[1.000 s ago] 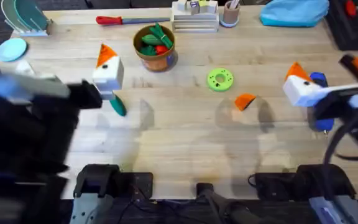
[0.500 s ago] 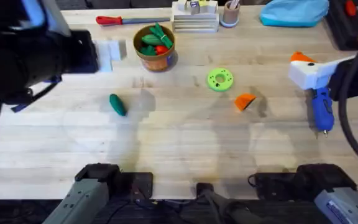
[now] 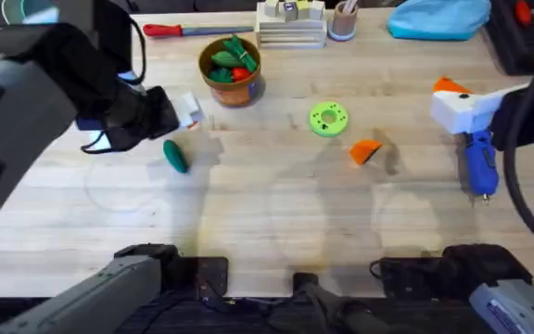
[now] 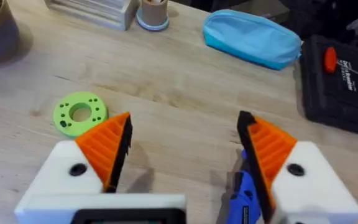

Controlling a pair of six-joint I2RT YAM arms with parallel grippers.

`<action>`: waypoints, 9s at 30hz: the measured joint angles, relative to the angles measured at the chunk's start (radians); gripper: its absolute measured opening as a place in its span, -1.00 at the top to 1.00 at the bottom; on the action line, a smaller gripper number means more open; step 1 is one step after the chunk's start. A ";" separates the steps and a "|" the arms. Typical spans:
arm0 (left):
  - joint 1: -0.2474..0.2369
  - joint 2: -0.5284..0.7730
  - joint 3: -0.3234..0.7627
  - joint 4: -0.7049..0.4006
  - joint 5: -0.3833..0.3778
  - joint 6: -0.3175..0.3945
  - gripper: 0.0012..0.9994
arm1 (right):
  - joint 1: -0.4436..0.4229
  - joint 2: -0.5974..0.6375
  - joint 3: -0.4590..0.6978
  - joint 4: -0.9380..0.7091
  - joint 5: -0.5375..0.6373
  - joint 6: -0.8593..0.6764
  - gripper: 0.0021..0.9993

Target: Pick up the gripper from the table and insert it into the empty holder that is missing its gripper. Then pick up a screw, insert it into the mounting hole, and use the screwdriver to tighten it. Finally, clean up the table by picking up the vegetable and placing it into the bucket.

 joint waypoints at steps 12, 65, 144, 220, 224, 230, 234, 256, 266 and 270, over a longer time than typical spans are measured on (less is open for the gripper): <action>-0.020 -0.039 -0.006 0.015 0.123 0.010 0.97 | 0.000 0.000 0.000 0.000 0.000 0.000 -0.98; -0.232 -1.096 -0.779 1.060 0.416 0.347 -0.98 | 0.000 0.000 0.000 0.000 0.000 -0.003 -0.98; -0.232 -1.212 -0.952 0.942 0.915 0.350 -0.98 | 0.275 0.514 0.017 -0.201 -0.122 0.086 -0.98; -0.232 -1.212 -0.952 0.941 0.920 0.350 -0.98 | 0.460 1.038 0.124 0.581 -1.214 0.871 0.99; -0.232 -1.212 -0.952 0.941 0.917 0.350 -0.98 | 0.474 1.046 0.124 0.588 -1.221 0.906 0.99; -0.232 -1.212 -0.952 0.942 0.910 0.350 -0.98 | 0.480 1.046 0.124 0.631 -1.232 0.938 0.99; -0.232 -1.212 -0.952 0.942 0.910 0.350 -0.98 | 0.480 1.048 0.124 0.637 -1.237 0.949 0.99; -0.221 -1.212 -0.952 0.942 0.868 0.349 -0.98 | 0.508 1.092 0.124 0.790 -1.207 1.124 0.99; -0.220 -1.209 -0.952 0.942 0.863 0.314 -0.98 | 0.586 1.172 0.135 0.958 -1.178 1.280 0.99; -0.220 -1.209 -0.952 0.942 0.856 0.310 -0.98 | 0.596 1.173 0.135 0.970 -1.160 1.301 0.99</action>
